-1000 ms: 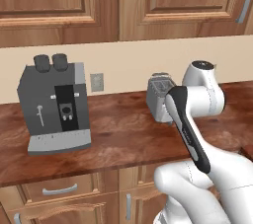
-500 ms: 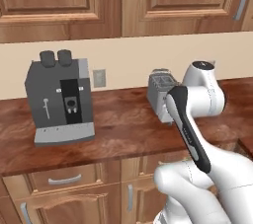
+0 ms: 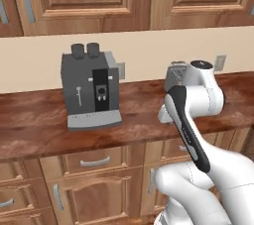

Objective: Navigate to the toaster oven.

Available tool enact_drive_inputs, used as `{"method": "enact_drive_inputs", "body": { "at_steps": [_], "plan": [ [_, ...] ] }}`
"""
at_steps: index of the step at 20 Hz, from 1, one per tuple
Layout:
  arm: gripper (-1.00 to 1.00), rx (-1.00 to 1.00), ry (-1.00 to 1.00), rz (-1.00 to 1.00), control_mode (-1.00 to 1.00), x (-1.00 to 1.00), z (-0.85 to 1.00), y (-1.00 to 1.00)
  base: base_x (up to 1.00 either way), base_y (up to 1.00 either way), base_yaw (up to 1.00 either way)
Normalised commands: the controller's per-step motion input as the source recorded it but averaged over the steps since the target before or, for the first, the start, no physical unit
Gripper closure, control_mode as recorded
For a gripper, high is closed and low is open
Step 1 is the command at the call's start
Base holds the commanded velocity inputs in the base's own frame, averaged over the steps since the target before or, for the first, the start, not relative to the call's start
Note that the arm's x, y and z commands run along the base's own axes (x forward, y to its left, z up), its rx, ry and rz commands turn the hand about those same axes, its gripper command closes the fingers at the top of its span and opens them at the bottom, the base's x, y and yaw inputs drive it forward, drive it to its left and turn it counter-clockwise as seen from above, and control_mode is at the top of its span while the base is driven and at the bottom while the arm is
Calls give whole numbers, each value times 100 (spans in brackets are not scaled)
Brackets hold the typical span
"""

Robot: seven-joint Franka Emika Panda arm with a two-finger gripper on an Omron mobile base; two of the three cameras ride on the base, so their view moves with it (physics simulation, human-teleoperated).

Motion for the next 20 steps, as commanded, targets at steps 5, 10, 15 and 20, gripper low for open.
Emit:
{"method": "enact_drive_inputs", "body": {
  "at_steps": [5,10,15,20],
  "plan": [
    [-100,0,0,0,100,0,0,0,-72,-8,-38],
    [-100,0,0,0,100,0,0,0,-70,-12,-50],
    [-100,0,0,0,100,0,0,0,-49,-9,-57],
    [-100,0,0,0,100,0,0,0,-20,-34,-59]
  ]
}}
